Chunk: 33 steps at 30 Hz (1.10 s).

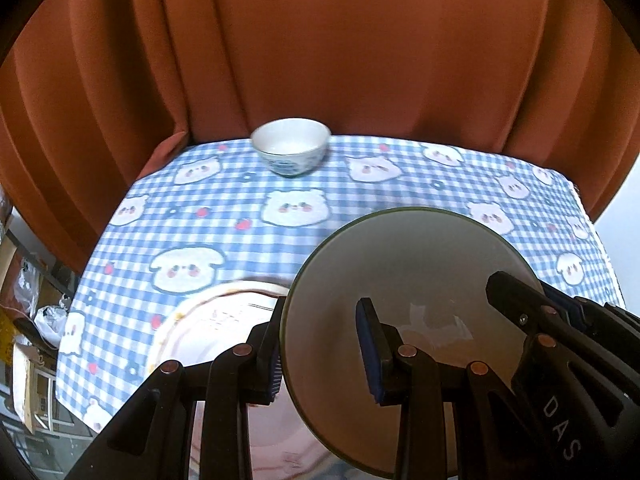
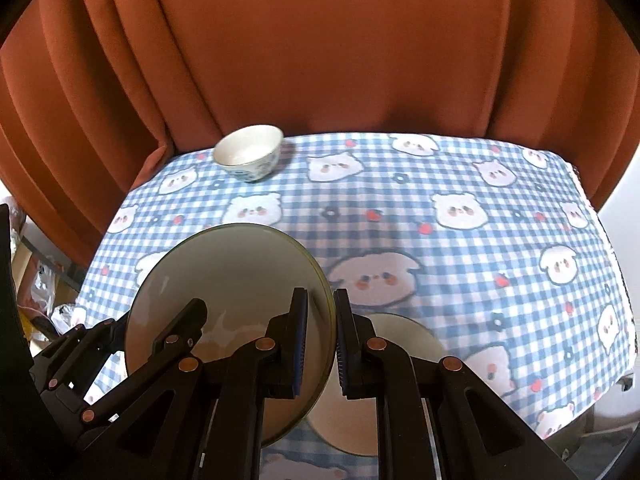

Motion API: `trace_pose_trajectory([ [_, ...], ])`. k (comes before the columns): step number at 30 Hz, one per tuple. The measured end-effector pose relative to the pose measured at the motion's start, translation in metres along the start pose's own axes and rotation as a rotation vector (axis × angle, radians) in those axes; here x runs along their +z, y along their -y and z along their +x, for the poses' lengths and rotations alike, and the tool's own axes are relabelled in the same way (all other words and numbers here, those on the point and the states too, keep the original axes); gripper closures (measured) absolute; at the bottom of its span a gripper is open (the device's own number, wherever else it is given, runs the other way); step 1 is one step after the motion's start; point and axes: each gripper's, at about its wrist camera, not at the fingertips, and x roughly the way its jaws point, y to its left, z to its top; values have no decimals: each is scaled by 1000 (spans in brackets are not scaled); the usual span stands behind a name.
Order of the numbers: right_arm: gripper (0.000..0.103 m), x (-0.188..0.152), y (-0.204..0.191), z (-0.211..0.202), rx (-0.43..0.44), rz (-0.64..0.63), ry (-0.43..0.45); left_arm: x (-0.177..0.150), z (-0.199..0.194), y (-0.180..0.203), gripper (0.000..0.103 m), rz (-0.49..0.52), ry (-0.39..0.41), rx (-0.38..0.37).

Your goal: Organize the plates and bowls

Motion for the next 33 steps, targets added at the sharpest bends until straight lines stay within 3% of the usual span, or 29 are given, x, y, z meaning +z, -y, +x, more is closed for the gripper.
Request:
trace_pose_trajectory([
  [14,87,-20,65,7,-61,37,-60,-16,20,55,71,41,-75,-57],
  [33,87,-34,85,46,-71,20,-171,-33,57,72,71,22,-188,-42],
])
